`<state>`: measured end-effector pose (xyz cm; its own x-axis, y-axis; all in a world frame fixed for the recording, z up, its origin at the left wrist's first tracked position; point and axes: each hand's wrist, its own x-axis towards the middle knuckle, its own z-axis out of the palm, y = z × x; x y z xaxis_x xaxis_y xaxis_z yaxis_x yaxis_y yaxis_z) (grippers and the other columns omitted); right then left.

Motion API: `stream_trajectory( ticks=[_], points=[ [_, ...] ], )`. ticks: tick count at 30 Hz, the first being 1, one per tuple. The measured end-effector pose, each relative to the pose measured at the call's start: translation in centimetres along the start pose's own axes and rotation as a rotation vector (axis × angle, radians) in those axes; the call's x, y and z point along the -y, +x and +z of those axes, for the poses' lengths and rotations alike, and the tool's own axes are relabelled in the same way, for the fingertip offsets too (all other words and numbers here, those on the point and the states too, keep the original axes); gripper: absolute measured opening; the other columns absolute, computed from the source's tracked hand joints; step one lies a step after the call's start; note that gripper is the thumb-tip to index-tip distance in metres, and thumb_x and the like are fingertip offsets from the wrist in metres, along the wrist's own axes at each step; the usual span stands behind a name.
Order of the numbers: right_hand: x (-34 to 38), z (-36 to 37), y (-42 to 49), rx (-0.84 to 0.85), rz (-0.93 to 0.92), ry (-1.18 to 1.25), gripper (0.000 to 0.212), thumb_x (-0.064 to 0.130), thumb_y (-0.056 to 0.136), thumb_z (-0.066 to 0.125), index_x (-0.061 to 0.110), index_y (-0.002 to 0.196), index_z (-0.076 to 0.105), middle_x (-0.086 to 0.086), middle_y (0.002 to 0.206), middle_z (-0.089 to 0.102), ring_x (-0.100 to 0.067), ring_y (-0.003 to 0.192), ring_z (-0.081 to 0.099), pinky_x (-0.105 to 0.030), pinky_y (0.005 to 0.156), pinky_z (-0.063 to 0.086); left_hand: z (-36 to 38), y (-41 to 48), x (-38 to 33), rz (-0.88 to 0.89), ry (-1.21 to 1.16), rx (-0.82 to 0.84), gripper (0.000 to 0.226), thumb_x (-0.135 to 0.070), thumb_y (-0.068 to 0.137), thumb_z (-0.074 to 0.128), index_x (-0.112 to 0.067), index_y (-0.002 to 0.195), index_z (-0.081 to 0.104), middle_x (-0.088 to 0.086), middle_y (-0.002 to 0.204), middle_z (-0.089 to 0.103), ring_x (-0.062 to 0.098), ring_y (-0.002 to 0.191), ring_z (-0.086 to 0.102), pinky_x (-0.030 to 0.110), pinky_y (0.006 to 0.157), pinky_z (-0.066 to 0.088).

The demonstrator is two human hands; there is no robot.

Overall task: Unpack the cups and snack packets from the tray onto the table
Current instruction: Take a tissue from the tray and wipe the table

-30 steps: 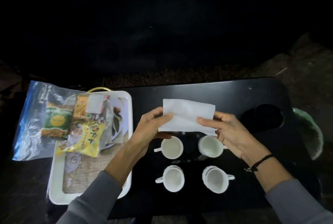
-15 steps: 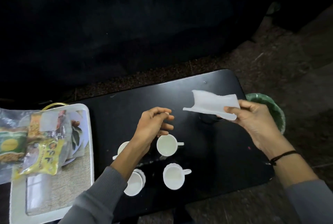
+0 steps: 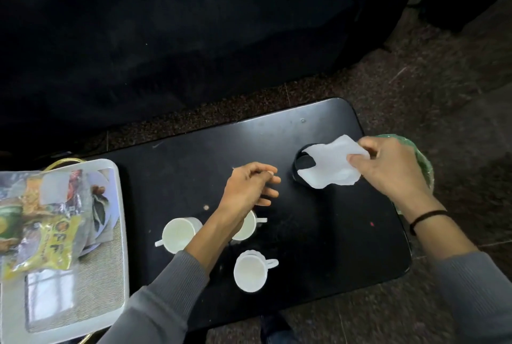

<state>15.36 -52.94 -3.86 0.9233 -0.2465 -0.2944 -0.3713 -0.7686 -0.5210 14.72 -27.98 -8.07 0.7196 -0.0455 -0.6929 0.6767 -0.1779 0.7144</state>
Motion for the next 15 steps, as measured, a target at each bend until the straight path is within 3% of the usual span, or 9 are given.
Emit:
stream_trajectory(
  ticks=[3, 9, 13, 15],
  points=[
    [0.6, 0.8, 0.8, -0.002, -0.037, -0.04, 0.022, 0.005, 0.085, 0.064, -0.007, 0.068, 0.056, -0.025, 0.062, 0.056, -0.025, 0.056, 0.042, -0.024, 0.043, 0.028, 0.4, 0.1, -0.1, -0.001, 0.001, 0.008, 0.019, -0.012, 0.1, 0.055, -0.015, 0.104, 0.073, 0.003, 0.097, 0.08, 0.014, 0.07, 0.073, 0.024, 0.056, 0.056],
    [1.7, 2.3, 1.8, -0.012, -0.157, -0.215, 0.012, 0.004, 0.086, 0.063, -0.004, 0.076, 0.062, -0.019, 0.074, 0.06, -0.039, 0.076, 0.056, -0.038, 0.065, 0.043, 1.2, 0.1, 0.0, -0.001, 0.009, 0.009, 0.02, -0.011, 0.101, 0.054, -0.015, 0.105, 0.073, 0.006, 0.1, 0.079, 0.015, 0.071, 0.072, 0.025, 0.057, 0.056],
    [2.2, 3.0, 1.9, -0.002, -0.206, -0.265, 0.017, 0.002, 0.086, 0.062, 0.0, 0.07, 0.056, -0.011, 0.07, 0.05, -0.037, 0.072, 0.053, -0.038, 0.062, 0.042, 1.8, -0.1, 0.2, 0.036, 0.068, 0.021, 0.02, -0.014, 0.1, 0.054, -0.018, 0.106, 0.072, 0.002, 0.093, 0.079, 0.014, 0.066, 0.069, 0.027, 0.06, 0.057],
    [2.4, 3.0, 2.0, 0.01, -0.205, -0.286, 0.013, 0.0, 0.085, 0.062, -0.001, 0.073, 0.058, -0.013, 0.073, 0.055, -0.039, 0.074, 0.056, -0.041, 0.062, 0.048, 2.2, -0.3, 0.2, 0.076, 0.099, 0.041, 0.021, -0.014, 0.1, 0.054, -0.02, 0.108, 0.072, 0.001, 0.083, 0.076, 0.015, 0.058, 0.064, 0.028, 0.06, 0.056]
  ],
)
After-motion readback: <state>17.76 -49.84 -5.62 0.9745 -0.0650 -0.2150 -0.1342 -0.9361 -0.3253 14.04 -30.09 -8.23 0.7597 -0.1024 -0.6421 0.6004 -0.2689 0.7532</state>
